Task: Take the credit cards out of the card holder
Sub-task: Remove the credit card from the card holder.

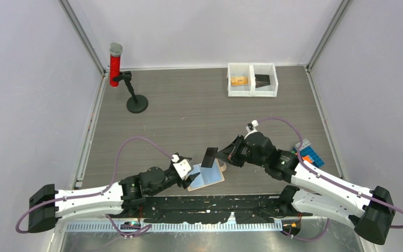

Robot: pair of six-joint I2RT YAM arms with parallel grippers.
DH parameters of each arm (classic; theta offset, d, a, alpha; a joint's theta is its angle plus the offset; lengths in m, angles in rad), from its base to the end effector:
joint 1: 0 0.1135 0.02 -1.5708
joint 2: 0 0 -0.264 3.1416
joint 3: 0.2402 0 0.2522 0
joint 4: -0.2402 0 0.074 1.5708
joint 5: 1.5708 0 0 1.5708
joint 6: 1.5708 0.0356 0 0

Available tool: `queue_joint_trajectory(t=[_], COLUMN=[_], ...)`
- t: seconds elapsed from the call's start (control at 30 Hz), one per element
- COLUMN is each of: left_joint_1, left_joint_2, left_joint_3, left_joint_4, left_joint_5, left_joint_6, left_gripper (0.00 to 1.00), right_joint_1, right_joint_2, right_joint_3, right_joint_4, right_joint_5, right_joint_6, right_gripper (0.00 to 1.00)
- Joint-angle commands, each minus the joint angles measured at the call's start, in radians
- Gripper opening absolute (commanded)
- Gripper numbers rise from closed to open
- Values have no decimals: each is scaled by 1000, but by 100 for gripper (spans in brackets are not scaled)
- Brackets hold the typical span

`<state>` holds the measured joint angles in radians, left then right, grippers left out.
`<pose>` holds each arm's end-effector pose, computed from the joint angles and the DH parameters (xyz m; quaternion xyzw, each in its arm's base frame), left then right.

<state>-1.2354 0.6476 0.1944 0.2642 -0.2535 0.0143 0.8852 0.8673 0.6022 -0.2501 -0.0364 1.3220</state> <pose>0.0619 -0.1505 0.1991 0.3819 0.6672 -0.2826 0.5738 0.1235 0.1531 0.2546 0.1782 0.8452 0.4567 0.2128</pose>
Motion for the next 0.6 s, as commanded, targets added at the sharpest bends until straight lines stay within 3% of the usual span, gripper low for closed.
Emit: queue_joint_trajectory(t=[0.0, 0.37, 0.57], left_joint_1=[-22, -60, -80], left_joint_2=[23, 136, 191], left_joint_3=[-5, 22, 50], left_joint_4=[216, 295, 323], left_joint_5=[-51, -27, -42], left_joint_6=[207, 292, 325], left_gripper=[65, 67, 63], right_joint_1=[-6, -11, -12], right_joint_2=[18, 41, 55], right_joint_3=[28, 33, 25], right_joint_4=[12, 28, 29], right_joint_5=[28, 30, 17], right_joint_6=[57, 116, 129], right_gripper=[5, 5, 5])
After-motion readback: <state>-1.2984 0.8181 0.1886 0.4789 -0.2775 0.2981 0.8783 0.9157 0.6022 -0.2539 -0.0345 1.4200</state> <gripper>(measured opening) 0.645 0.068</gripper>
